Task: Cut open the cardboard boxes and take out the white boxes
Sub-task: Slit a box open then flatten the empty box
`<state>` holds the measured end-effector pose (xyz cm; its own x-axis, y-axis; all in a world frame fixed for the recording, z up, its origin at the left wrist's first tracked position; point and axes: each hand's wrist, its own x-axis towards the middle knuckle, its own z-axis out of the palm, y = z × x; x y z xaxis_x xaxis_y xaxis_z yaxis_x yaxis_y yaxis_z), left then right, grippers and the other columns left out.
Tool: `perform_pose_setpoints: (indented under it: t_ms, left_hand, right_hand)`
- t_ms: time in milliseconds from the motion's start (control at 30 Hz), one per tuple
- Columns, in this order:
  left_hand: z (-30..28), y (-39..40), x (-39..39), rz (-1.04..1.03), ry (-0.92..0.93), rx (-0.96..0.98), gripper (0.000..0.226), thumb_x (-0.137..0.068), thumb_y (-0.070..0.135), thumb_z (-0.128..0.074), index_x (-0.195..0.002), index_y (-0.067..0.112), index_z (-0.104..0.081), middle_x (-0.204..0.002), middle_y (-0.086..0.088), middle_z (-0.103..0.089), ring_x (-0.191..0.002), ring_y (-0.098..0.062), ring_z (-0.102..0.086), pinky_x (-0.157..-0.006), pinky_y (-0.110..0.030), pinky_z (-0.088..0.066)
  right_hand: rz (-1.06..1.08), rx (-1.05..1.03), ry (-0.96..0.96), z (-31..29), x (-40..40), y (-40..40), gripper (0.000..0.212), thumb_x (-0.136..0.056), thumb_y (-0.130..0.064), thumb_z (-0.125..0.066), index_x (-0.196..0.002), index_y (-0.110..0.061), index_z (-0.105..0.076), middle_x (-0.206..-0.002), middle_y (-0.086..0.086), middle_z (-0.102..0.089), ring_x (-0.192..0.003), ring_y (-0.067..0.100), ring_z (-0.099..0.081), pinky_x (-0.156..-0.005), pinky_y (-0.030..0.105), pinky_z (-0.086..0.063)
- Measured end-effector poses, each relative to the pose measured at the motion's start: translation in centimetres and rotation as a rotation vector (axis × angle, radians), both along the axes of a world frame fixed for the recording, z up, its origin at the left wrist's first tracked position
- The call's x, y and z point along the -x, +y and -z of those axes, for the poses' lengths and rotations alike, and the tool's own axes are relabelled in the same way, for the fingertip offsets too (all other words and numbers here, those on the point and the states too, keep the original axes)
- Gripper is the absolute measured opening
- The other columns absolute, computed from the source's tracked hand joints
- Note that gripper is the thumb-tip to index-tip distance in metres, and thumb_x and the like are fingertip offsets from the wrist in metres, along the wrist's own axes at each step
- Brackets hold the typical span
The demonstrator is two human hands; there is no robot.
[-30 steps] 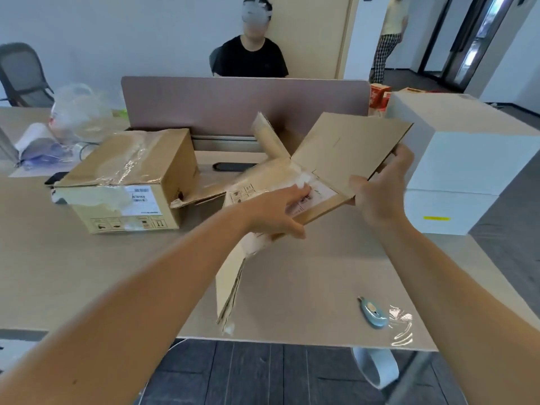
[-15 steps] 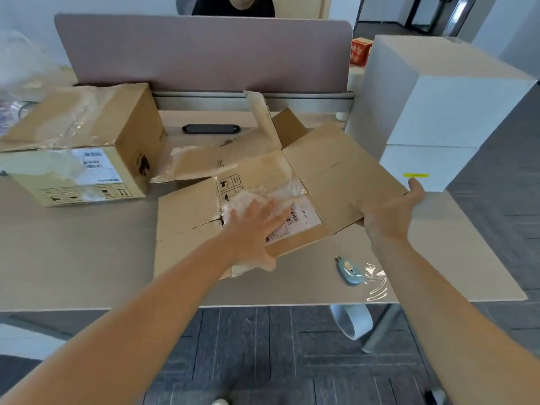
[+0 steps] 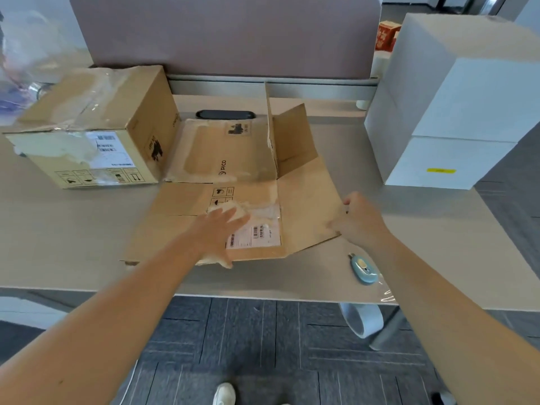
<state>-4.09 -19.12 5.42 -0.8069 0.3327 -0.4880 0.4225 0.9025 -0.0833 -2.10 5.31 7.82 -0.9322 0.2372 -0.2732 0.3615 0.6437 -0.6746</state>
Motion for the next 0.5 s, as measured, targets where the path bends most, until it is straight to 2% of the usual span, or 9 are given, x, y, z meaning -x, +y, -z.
perform_pose_setpoints:
  t_ms: [67, 133, 200, 333, 433, 500]
  left_hand:
    - [0.1, -0.3, 0.3, -0.070, 0.002, -0.074, 0.099, -0.082, 0.044, -0.064, -0.148, 0.025, 0.006, -0.157, -0.002, 0.007, -0.145, -0.022, 0.001, -0.117, -0.044, -0.010]
    - [-0.1, -0.5, 0.6, -0.149, 0.007, -0.182, 0.090, -0.085, 0.044, -0.060, -0.149, 0.023, 0.001, -0.157, -0.001, 0.004, -0.145, -0.020, 0.000, -0.116, -0.043, -0.010]
    - [-0.2, -0.8, 1.1, -0.203, 0.021, -0.244, 0.082, -0.088, 0.043, -0.056, -0.149, 0.022, -0.005, -0.157, -0.001, -0.001, -0.144, -0.020, -0.002, -0.115, -0.043, -0.010]
    - [0.9, -2.0, 3.2, -0.284, 0.031, -0.271, 0.076, -0.091, 0.043, -0.051, -0.149, 0.019, -0.009, -0.157, -0.003, -0.002, -0.144, -0.023, -0.003, -0.115, -0.042, -0.011]
    - [2.5, -3.0, 5.9, -0.304, 0.063, -0.263, 0.076, -0.090, 0.047, -0.050, -0.148, 0.018, -0.011, -0.157, -0.005, -0.001, -0.144, -0.024, -0.001, -0.115, -0.042, -0.010]
    - [3.5, -3.4, 8.2, -0.329, 0.076, -0.257, 0.078, -0.090, 0.052, -0.047, -0.149, 0.019, -0.009, -0.157, -0.006, 0.001, -0.144, -0.025, 0.002, -0.115, -0.042, -0.008]
  right_hand:
    - [-0.083, -0.049, -0.037, 0.5, 0.5, -0.6, 0.055, -0.080, -0.017, -0.065, -0.128, -0.005, -0.040, -0.122, 0.009, -0.049, -0.117, 0.025, -0.047, -0.084, 0.028, -0.038]
    - [-0.126, -0.019, -0.061, 1.1, 1.1, -1.4, 0.061, -0.085, -0.021, -0.062, -0.137, -0.006, -0.035, -0.139, 0.010, -0.041, -0.125, 0.024, -0.042, -0.083, 0.022, -0.035]
    - [-0.155, 0.002, -0.075, 1.7, 1.9, -2.0, 0.059, -0.088, -0.023, -0.057, -0.139, -0.009, -0.033, -0.143, 0.008, -0.037, -0.125, 0.022, -0.042, -0.080, 0.020, -0.033]
    - [-0.252, -0.093, -0.048, 2.5, 3.9, -3.4, 0.052, -0.093, -0.023, -0.047, -0.141, -0.012, -0.031, -0.146, 0.005, -0.033, -0.115, 0.018, -0.045, -0.084, 0.025, -0.034]
    - [-0.333, -0.236, 0.005, 2.9, 6.2, -4.8, 0.046, -0.094, -0.019, -0.042, -0.138, -0.007, -0.035, -0.150, 0.005, -0.029, -0.132, 0.022, -0.035, -0.098, 0.032, -0.033]
    - [-0.423, -0.359, 0.111, 3.1, 8.1, -6.0, 0.040, -0.092, -0.015, -0.043, -0.131, -0.006, -0.044, -0.148, 0.008, -0.033, -0.134, 0.025, -0.034, -0.101, 0.034, -0.032]
